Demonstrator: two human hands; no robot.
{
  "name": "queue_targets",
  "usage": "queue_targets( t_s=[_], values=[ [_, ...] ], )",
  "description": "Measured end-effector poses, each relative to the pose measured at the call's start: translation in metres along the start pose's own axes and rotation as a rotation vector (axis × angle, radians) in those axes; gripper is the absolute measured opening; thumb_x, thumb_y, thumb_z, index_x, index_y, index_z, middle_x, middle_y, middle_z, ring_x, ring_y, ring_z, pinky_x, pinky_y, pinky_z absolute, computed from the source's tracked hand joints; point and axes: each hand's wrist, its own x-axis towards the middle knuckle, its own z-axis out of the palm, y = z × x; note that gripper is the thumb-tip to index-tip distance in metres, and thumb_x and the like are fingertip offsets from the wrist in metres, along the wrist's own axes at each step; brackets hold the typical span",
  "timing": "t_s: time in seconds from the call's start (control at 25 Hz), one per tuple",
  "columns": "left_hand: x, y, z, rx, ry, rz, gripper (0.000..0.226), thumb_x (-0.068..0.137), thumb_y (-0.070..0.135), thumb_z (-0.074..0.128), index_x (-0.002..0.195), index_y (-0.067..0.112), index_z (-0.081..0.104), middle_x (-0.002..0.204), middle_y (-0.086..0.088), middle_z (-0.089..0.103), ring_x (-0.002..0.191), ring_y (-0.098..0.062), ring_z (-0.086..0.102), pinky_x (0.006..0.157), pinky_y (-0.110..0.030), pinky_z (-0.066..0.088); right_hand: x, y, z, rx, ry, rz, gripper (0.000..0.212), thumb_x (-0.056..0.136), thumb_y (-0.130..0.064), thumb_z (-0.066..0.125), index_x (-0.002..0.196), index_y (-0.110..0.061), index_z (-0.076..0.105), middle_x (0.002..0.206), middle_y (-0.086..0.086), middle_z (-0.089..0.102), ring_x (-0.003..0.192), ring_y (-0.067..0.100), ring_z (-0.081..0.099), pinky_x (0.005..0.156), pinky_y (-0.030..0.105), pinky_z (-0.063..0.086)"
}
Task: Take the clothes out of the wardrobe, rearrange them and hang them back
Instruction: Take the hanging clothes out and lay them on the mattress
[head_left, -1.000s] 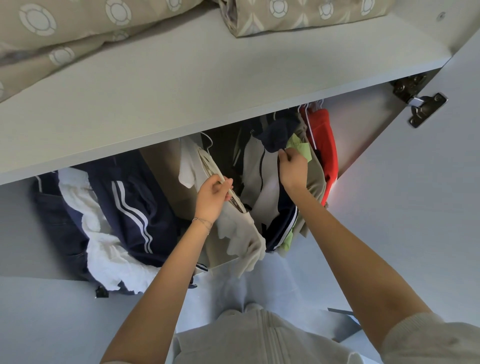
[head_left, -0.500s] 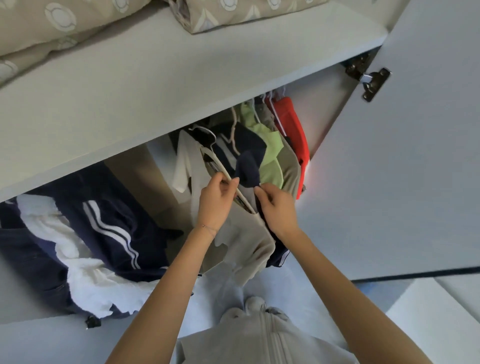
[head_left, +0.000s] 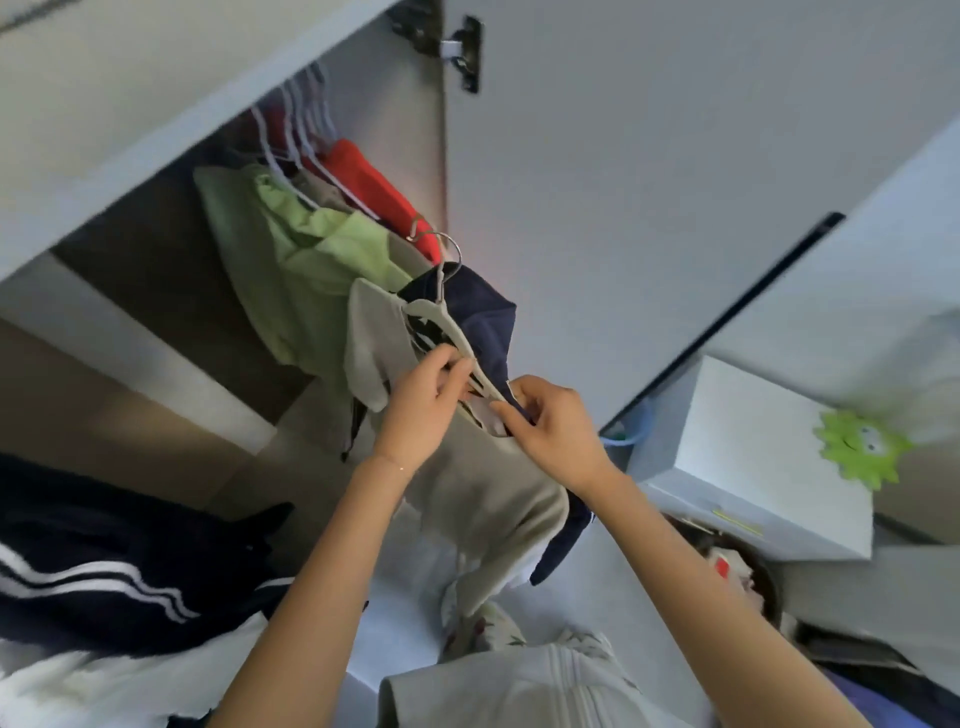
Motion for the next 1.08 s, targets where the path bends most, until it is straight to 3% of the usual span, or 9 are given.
queue_targets(
  t_s=[0.12, 0.24, 0.32, 0.44, 0.52, 0.6, 0.68, 0.84, 1.08],
  values=[
    [-0.002, 0.006, 0.013, 0.031, 0.102, 0.136, 0.035, 0.095, 0.046, 0.048, 0.092, 0.012, 0.058, 0.084, 0.002, 0.069, 0.08, -0.006, 0.067, 0.078, -0.035, 0.056, -0.038, 0.014, -0.041, -0.008, 0.013, 0.04, 0.037, 0.092, -0.021, 0.064, 0.07, 0.0, 0.044, 0.058, 0.004, 0.036, 0.055, 0.011, 0.029, 0.055, 0.026, 0.029],
    [0.001, 0.016, 0.044, 0.099, 0.203, 0.291, 0.043, 0.091, 0.05, 0.054, 0.11, 0.012, 0.055, 0.104, -0.001, 0.056, 0.095, -0.008, 0.054, 0.089, -0.023, 0.047, -0.086, 0.029, -0.084, 0.005, 0.033, 0.074, 0.039, 0.093, -0.021, 0.064, 0.069, 0.002, 0.043, 0.059, 0.007, 0.034, 0.057, 0.012, 0.027, 0.056, 0.026, 0.027],
    [0.005, 0.025, 0.076, 0.203, 0.137, 0.356, 0.054, 0.09, 0.053, 0.054, 0.123, 0.011, 0.052, 0.116, -0.004, 0.047, 0.11, -0.013, 0.045, 0.1, -0.021, 0.036, -0.12, 0.042, -0.113, -0.006, 0.063, 0.093, 0.039, 0.092, -0.02, 0.064, 0.07, 0.005, 0.045, 0.061, 0.016, 0.038, 0.057, 0.013, 0.029, 0.056, 0.027, 0.027],
    [-0.001, 0.046, 0.136, 0.295, -0.119, 0.415, 0.067, 0.089, 0.06, 0.046, 0.136, 0.012, 0.047, 0.137, -0.011, 0.044, 0.131, -0.024, 0.038, 0.113, -0.035, 0.028, -0.179, 0.062, -0.159, -0.017, 0.139, 0.152, 0.041, 0.091, -0.022, 0.066, 0.068, 0.002, 0.043, 0.06, 0.014, 0.035, 0.057, 0.014, 0.029, 0.057, 0.03, 0.027],
    [-0.011, 0.066, 0.179, 0.343, -0.256, 0.485, 0.066, 0.088, 0.063, 0.041, 0.129, 0.012, 0.054, 0.126, -0.008, 0.056, 0.123, -0.026, 0.047, 0.111, -0.042, 0.03, -0.22, 0.076, -0.186, -0.009, 0.191, 0.203, 0.041, 0.091, -0.023, 0.066, 0.066, -0.002, 0.041, 0.06, 0.009, 0.032, 0.059, 0.014, 0.027, 0.058, 0.032, 0.026],
    [-0.025, 0.088, 0.222, 0.377, -0.298, 0.566, 0.057, 0.086, 0.068, 0.04, 0.107, 0.02, 0.062, 0.097, 0.005, 0.061, 0.1, -0.023, 0.055, 0.108, -0.043, 0.031, -0.262, 0.088, -0.208, 0.013, 0.254, 0.261, 0.043, 0.091, -0.023, 0.067, 0.064, -0.007, 0.036, 0.061, 0.003, 0.028, 0.06, 0.012, 0.024, 0.057, 0.031, 0.024],
    [-0.043, 0.112, 0.268, 0.389, -0.374, 0.632, 0.055, 0.081, 0.079, 0.038, 0.088, 0.028, 0.058, 0.079, 0.014, 0.054, 0.083, -0.018, 0.053, 0.09, -0.042, 0.04, -0.308, 0.099, -0.23, 0.029, 0.324, 0.336, 0.044, 0.091, -0.023, 0.067, 0.064, -0.008, 0.035, 0.062, 0.0, 0.027, 0.06, 0.012, 0.024, 0.057, 0.03, 0.023],
    [-0.083, 0.146, 0.358, 0.324, -0.546, 0.694, 0.077, 0.075, 0.086, 0.036, 0.077, 0.013, 0.059, 0.071, 0.001, 0.058, 0.072, -0.021, 0.051, 0.066, -0.041, 0.042, -0.387, 0.116, -0.264, -0.057, 0.431, 0.488, 0.042, 0.092, -0.027, 0.065, 0.065, -0.005, 0.042, 0.058, -0.001, 0.032, 0.056, 0.01, 0.026, 0.054, 0.025, 0.025],
    [-0.16, 0.198, 0.484, 0.218, -0.738, 0.832, 0.066, 0.077, 0.076, 0.051, 0.055, 0.017, 0.032, 0.049, 0.001, 0.035, 0.053, -0.025, 0.037, 0.055, -0.039, 0.032, -0.469, 0.14, -0.296, -0.301, 0.838, 0.934, 0.057, 0.085, -0.062, 0.055, 0.059, -0.017, 0.034, 0.05, -0.003, 0.037, 0.049, 0.013, 0.032, 0.05, 0.031, 0.026]
  ],
)
